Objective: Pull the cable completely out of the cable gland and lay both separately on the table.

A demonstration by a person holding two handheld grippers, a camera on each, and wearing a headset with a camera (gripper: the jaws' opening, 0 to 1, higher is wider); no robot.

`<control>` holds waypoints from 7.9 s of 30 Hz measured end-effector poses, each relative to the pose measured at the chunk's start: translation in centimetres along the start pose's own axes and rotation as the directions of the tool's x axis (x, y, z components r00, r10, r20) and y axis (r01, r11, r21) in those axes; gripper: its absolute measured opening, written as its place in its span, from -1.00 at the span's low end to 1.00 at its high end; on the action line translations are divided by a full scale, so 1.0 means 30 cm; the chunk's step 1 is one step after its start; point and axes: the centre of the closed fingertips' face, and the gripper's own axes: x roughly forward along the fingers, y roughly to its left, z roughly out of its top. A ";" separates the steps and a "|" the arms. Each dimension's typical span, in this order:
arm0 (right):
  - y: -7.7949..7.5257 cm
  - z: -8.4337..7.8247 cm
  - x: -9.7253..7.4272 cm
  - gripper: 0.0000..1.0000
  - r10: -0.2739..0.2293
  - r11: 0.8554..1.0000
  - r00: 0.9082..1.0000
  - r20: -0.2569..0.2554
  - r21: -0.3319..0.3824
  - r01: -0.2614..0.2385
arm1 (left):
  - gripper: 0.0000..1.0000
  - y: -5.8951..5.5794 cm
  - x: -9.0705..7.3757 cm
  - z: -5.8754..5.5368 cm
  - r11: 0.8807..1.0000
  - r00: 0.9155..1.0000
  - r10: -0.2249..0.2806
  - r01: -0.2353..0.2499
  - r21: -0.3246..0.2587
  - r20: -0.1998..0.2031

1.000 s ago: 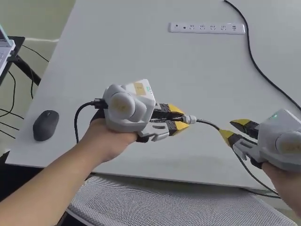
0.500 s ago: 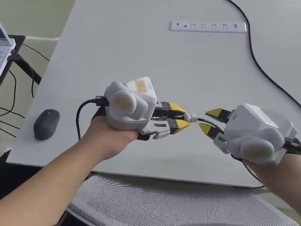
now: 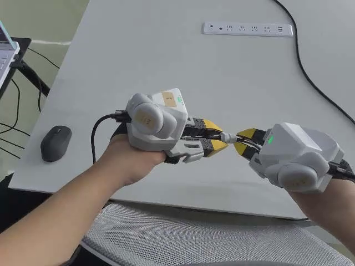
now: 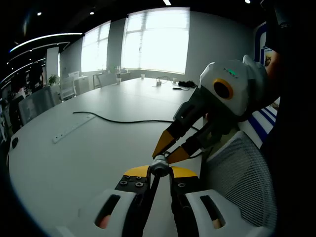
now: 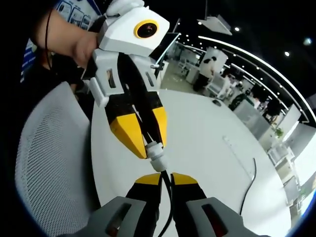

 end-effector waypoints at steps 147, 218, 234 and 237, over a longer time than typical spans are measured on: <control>-0.004 -0.102 0.015 -1.00 0.049 0.988 0.999 -0.017 0.145 -0.046 | -0.70 0.021 0.003 0.003 0.999 1.000 0.025 -0.024 -0.025 0.019; -0.111 -0.066 0.117 -1.00 0.049 0.980 0.996 -0.081 0.195 -0.032 | -0.69 0.025 -0.059 -0.103 0.993 0.997 0.076 -0.073 -0.095 0.024; -0.142 0.006 0.231 -1.00 0.039 0.984 0.992 -0.123 0.179 -0.016 | -0.69 0.044 -0.102 -0.168 0.994 0.998 0.051 -0.047 -0.103 0.032; -0.125 0.018 0.262 -1.00 0.054 0.990 0.989 -0.140 0.133 -0.035 | -0.69 0.047 -0.111 -0.184 0.993 0.998 0.048 -0.044 -0.109 0.035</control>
